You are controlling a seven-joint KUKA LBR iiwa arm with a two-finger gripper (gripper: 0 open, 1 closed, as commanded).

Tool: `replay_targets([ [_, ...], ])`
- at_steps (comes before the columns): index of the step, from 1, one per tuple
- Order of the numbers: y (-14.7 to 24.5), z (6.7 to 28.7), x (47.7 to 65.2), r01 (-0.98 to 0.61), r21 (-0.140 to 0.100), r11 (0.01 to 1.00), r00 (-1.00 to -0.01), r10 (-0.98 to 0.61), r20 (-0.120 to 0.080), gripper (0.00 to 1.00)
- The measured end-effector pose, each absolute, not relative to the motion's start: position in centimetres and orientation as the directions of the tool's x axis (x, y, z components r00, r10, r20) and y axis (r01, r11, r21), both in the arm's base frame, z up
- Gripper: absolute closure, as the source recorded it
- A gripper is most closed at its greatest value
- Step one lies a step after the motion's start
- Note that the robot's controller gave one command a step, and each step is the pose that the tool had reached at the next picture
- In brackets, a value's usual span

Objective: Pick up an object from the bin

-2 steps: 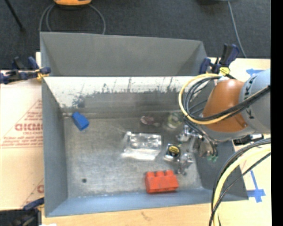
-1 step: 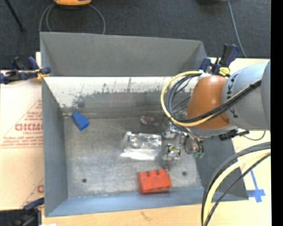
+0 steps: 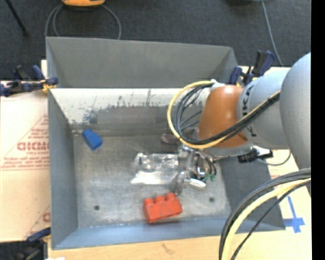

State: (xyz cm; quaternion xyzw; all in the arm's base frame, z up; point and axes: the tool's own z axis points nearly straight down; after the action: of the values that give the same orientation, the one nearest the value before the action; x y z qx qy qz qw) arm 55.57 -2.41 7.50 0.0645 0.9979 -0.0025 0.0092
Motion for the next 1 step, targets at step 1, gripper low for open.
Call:
replay_targets([
  [1,-2.36,7.64,55.60,0.124,-0.002,0.992,-0.992,0.124,-0.017,1.00],
])
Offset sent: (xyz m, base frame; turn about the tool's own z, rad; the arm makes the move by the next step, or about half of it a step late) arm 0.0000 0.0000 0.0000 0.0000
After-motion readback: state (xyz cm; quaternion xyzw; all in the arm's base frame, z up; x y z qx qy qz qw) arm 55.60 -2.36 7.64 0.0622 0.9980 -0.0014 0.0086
